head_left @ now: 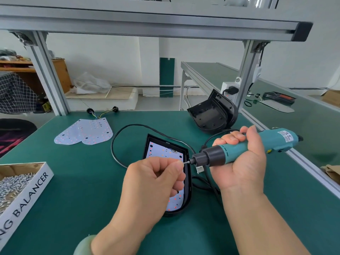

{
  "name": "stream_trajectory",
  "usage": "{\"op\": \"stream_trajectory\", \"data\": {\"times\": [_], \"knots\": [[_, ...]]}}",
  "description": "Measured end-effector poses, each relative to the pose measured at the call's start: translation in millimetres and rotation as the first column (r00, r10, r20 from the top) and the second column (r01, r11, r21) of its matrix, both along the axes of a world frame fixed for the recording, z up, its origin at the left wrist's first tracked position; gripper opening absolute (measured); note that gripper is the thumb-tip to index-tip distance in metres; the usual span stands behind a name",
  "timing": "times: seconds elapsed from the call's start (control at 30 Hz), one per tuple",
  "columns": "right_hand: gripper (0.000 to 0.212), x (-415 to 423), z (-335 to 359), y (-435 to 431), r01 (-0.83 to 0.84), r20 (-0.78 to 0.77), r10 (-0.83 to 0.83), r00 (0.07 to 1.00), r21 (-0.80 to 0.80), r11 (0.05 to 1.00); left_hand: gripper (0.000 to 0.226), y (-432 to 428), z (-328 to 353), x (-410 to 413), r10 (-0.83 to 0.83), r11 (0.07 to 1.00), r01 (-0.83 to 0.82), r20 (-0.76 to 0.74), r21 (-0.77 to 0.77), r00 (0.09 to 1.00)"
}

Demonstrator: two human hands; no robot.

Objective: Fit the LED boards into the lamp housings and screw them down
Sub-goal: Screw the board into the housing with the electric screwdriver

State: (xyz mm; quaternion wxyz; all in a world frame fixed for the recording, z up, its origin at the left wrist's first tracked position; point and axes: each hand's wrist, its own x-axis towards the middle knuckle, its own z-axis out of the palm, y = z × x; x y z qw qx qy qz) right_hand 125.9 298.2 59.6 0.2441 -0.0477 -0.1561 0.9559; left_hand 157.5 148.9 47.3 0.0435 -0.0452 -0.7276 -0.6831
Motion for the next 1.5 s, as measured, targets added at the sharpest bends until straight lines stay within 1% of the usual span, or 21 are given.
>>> {"op": "stream_trajectory", "data": {"times": [0.07,0.1,0.23,0.3,0.37,0.4,0.47,0.5,0.53,0.57,0.6,0.63,0.67,0.7,0.73,0.8,0.83,0.93,1.07,1.27,1.5], "knots": [[0.023,0.6,0.3,-3.2,0.010,-0.014,-0.010,1.000,-0.002,1.000,0.021,0.9,-0.6,0.8,0.018,0.997,-0.020,0.027,0.073,0.999],[0.023,0.7,0.3,-4.5,0.015,-0.024,-0.015,1.000,0.005,1.000,0.022,0.2,-0.8,-0.3,0.022,0.996,-0.025,0.038,0.082,0.999],[0.018,1.4,1.3,-6.0,0.032,-0.046,-0.029,0.999,0.058,0.998,0.020,-6.6,0.8,-6.6,-0.019,0.999,0.016,0.071,0.046,0.997],[0.020,1.2,2.2,-5.1,0.039,-0.046,-0.036,0.998,0.066,0.997,0.015,-7.4,4.8,-6.7,-0.064,0.998,0.066,0.057,-0.023,0.996],[0.023,0.7,2.6,-2.7,0.057,-0.042,-0.055,0.998,0.069,0.996,0.008,-9.5,10.9,-7.9,-0.076,0.986,0.078,0.014,-0.150,0.997],[0.024,0.4,2.4,-0.6,0.067,-0.039,-0.064,0.997,0.074,0.995,0.013,-12.0,13.2,-11.4,-0.036,0.976,0.028,-0.032,-0.217,0.999],[0.025,-1.1,1.9,4.6,0.078,-0.040,-0.075,0.996,0.082,0.994,0.022,-20.1,16.9,-25.3,0.112,0.946,-0.151,-0.147,-0.286,0.983],[0.024,-2.9,1.5,7.5,0.086,-0.040,-0.083,0.996,0.086,0.993,0.034,-24.2,17.6,-35.4,0.169,0.913,-0.219,-0.170,-0.344,0.971],[0.022,-5.8,1.2,10.2,0.099,-0.034,-0.096,0.995,0.096,0.990,0.054,-27.1,17.7,-45.3,0.191,0.871,-0.228,-0.128,-0.436,0.973],[0.020,-10.0,1.0,12.3,0.114,-0.024,-0.112,0.993,0.118,0.986,0.071,-28.6,15.3,-56.1,0.189,0.832,-0.172,-0.021,-0.528,0.982],[0.019,-15.1,0.7,13.5,0.129,-0.009,-0.129,0.992,0.153,0.980,0.081,-27.2,12.0,-65.5,0.168,0.801,-0.074,0.104,-0.594,0.980],[0.018,-20.7,0.4,13.6,0.141,0.008,-0.146,0.989,0.199,0.970,0.080,-23.5,10.0,-72.4,0.131,0.775,0.031,0.208,-0.631,0.969],[0.018,-26.5,0.0,12.8,0.152,0.022,-0.163,0.986,0.248,0.957,0.066,-19.9,7.5,-78.2,0.087,0.737,0.118,0.266,-0.666,0.960],[0.019,-32.0,-1.1,11.5,0.161,0.032,-0.177,0.984,0.293,0.942,0.047,-17.2,3.6,-82.6,0.066,0.683,0.160,0.278,-0.713,0.958],[0.020,-36.9,-2.8,10.3,0.166,0.035,-0.188,0.982,0.330,0.929,0.039,-15.5,1.2,-84.4,0.067,0.614,0.169,0.264,-0.771,0.962],[0.020,-44.4,-6.6,8.3,0.175,0.034,-0.205,0.978,0.397,0.901,0.050,-15.3,-0.9,-87.3,0.089,0.514,0.164,0.243,-0.842,0.966],[0.019,-47.5,-8.7,7.8,0.183,0.032,-0.218,0.976,0.432,0.883,0.054,-16.3,-1.2,-88.1,0.095,0.484,0.166,0.240,-0.859,0.966],[0.017,-54.4,-14.1,8.8,0.211,0.034,-0.263,0.964,0.503,0.838,0.056,-16.6,-2.8,-90.7,0.104,0.467,0.150,0.223,-0.871,0.969],[0.018,-61.0,-15.7,10.9,0.236,0.051,-0.305,0.951,0.519,0.822,0.056,-15.9,-4.4,-93.0,0.102,0.439,0.148,0.213,-0.886,0.972],[0.017,-67.4,-19.4,9.4,0.213,0.059,-0.301,0.952,0.580,0.786,0.057,-16.3,-5.0,-92.1,0.103,0.442,0.144,0.209,-0.885,0.972],[0.018,-72.5,-17.9,5.4,0.199,0.029,-0.276,0.961,0.621,0.758,0.055,-16.6,-6.4,-91.6,0.097,0.446,0.129,0.191,-0.886,0.977]]}}
